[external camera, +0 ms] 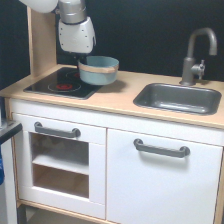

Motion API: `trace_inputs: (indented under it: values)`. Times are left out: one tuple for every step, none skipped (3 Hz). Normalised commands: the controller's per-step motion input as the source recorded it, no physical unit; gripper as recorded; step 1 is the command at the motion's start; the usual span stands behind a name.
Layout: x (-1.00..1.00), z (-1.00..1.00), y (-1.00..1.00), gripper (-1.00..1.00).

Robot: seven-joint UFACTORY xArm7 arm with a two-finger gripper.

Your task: Place the pot in the sink

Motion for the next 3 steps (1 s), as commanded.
trace_inputs:
  values:
    - [1.0, 0.91, 0.17, -1.0]
    - [1.0, 0.59, 0.11, -1.0]
    - [1.0, -0.11, -0.07, -1.0]
